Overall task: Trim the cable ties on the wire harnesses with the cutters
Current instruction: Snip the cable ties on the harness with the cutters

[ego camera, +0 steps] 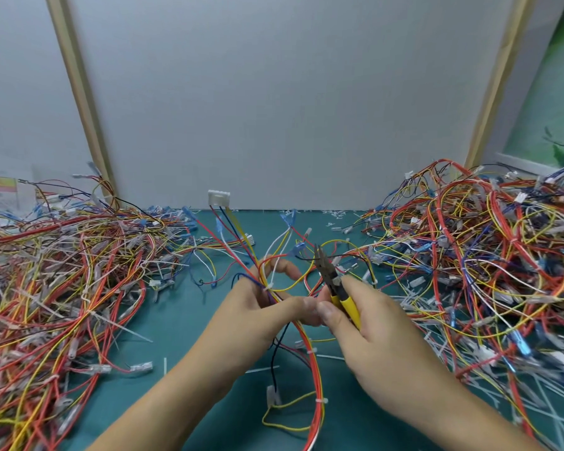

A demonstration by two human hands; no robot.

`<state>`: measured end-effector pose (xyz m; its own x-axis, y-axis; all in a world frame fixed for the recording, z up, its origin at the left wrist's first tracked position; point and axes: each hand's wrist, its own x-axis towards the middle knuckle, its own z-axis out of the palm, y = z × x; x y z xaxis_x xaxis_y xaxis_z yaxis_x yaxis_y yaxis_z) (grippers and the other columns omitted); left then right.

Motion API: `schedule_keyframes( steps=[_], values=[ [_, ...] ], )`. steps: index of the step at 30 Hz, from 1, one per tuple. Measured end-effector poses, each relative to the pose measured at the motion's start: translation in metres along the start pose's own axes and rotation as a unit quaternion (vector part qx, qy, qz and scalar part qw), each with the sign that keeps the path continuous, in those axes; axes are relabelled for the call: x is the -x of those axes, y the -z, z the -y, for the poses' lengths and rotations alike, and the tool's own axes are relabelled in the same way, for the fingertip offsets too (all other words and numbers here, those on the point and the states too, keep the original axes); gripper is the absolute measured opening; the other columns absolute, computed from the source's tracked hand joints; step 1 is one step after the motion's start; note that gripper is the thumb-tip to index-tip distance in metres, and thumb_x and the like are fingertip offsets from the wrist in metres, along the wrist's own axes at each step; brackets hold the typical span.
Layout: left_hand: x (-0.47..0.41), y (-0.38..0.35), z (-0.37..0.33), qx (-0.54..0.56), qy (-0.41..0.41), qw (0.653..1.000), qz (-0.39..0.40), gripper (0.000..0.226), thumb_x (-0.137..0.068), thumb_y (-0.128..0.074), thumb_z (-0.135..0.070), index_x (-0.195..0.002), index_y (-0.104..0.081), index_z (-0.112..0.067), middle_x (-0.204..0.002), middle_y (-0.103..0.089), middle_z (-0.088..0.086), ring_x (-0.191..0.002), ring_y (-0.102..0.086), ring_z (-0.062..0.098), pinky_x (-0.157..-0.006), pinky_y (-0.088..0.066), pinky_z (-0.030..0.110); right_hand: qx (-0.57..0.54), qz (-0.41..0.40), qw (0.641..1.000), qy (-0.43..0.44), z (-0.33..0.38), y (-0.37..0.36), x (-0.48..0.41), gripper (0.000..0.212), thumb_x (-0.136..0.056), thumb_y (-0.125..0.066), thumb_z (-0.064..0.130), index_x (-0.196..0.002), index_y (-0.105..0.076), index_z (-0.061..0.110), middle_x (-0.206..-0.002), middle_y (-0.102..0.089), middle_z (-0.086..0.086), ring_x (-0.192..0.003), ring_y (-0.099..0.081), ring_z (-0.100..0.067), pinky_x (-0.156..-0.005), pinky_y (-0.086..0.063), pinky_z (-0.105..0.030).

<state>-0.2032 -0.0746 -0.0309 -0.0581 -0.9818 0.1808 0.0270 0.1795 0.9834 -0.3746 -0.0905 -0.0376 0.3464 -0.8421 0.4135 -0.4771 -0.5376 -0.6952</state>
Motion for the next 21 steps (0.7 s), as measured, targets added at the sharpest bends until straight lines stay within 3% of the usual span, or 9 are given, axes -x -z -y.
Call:
schedule_keyframes(
  steps=[5,10,13,16,21],
  values=[
    [-0.0009,-0.0023,-0.0003,0.024,-0.029,0.998,-0.046,0.041,-0.07,-0.071,-0.008,-0.109,-0.058,-0.014,-0.07,-0.07,0.016,-0.072,-0.071,0.02,-0.071,-0.05,0.014,-0.001,0.0,1.0,-0.002,-0.0005,-0.0013,-0.0005,0.013,-0.097,-0.058,0.029,-0.085,-0.059,0.033,-0.079,-0.062,0.029,-0.073,-0.056,-0.001,-0.064,-0.041,-0.015],
    [-0.0012,-0.0038,0.0032,0.014,-0.025,0.998,-0.062,0.039,-0.067,-0.069,-0.009,-0.104,-0.06,-0.019,-0.067,-0.069,0.012,-0.071,-0.069,0.019,-0.071,-0.05,0.013,-0.011,0.008,1.0,-0.008,0.0,-0.0008,-0.0007,0.014,-0.097,-0.059,0.029,-0.084,-0.058,0.034,-0.076,-0.062,0.023,-0.065,-0.053,-0.005,-0.062,-0.041,-0.021],
    [-0.0025,-0.0027,0.0056,-0.001,-0.019,0.996,-0.087,0.036,-0.062,-0.073,-0.015,-0.095,-0.065,-0.028,-0.071,-0.07,0.008,-0.076,-0.067,0.02,-0.077,-0.05,0.026,-0.008,0.012,1.0,-0.005,0.0014,-0.0007,0.0008,0.01,-0.096,-0.059,0.032,-0.087,-0.057,0.034,-0.071,-0.059,0.019,-0.061,-0.05,-0.005,-0.06,-0.04,-0.021],
    [-0.0025,-0.0013,0.0058,-0.004,-0.015,0.994,-0.105,0.038,-0.06,-0.074,-0.018,-0.096,-0.066,-0.029,-0.078,-0.071,0.016,-0.083,-0.067,0.032,-0.086,-0.048,0.04,-0.001,0.01,1.0,-0.005,0.0029,-0.0011,0.0014,0.012,-0.096,-0.06,0.031,-0.084,-0.058,0.03,-0.071,-0.058,0.022,-0.061,-0.051,-0.004,-0.058,-0.04,-0.015],
    [-0.0028,-0.0002,0.0057,0.008,-0.01,0.997,-0.082,0.039,-0.064,-0.069,-0.015,-0.1,-0.062,-0.025,-0.069,-0.068,0.006,-0.072,-0.063,0.013,-0.077,-0.047,0.026,-0.002,0.014,1.0,-0.013,0.0033,-0.0011,0.0002,0.014,-0.097,-0.059,0.029,-0.083,-0.058,0.029,-0.069,-0.057,0.023,-0.059,-0.051,-0.003,-0.058,-0.04,-0.014]
  ],
)
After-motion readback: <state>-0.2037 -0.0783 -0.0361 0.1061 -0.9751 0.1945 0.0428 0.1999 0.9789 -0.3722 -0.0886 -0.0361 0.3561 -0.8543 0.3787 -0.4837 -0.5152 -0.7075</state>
